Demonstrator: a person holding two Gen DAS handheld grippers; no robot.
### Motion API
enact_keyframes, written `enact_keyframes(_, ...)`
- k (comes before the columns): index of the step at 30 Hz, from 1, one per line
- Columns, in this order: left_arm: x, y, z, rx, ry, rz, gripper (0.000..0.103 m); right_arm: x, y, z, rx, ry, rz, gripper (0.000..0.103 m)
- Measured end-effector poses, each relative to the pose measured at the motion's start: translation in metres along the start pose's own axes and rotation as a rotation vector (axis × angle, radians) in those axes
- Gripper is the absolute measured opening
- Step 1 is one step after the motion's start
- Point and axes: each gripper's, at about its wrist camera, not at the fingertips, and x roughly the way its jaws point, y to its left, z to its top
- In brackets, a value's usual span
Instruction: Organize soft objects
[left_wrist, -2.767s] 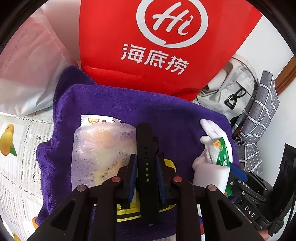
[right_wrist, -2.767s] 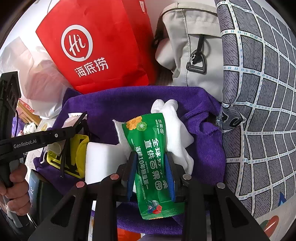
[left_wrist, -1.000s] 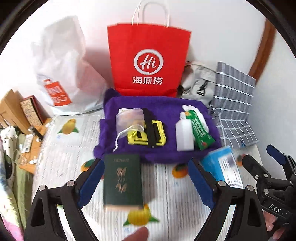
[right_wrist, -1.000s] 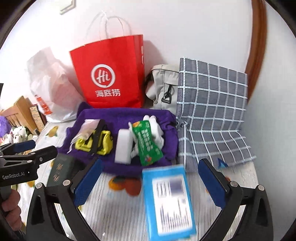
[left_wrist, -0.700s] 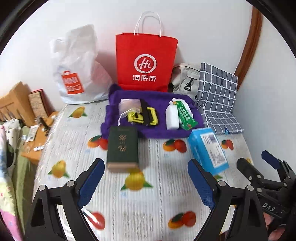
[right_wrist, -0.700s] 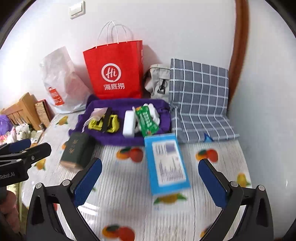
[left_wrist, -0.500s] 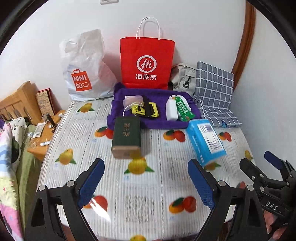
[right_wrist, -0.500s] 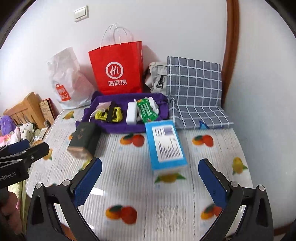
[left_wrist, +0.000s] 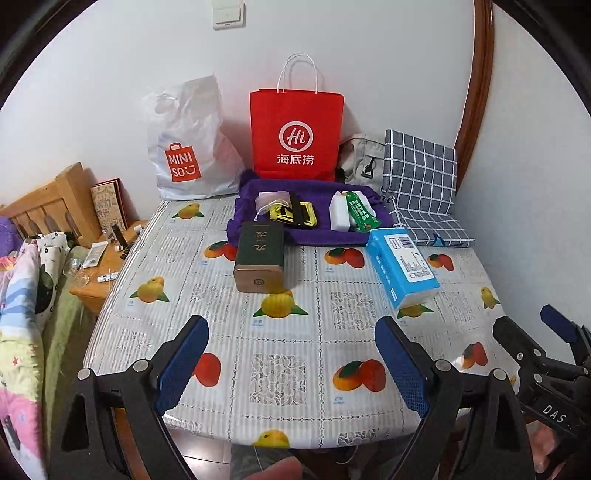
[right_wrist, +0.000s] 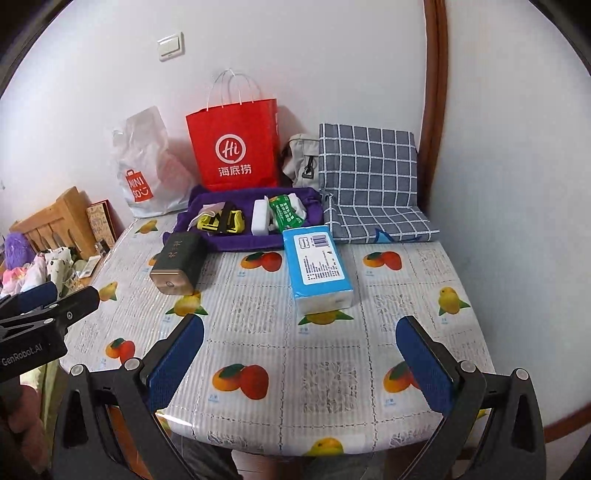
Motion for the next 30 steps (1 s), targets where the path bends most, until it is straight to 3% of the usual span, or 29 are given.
enact_keyframes(30, -0.013, 0.003, -0.008, -0.009, -0.014, -0.008, 0.091, -0.014, -0.003, -0.011, 0.016, -0.018, 0.001, 0.102)
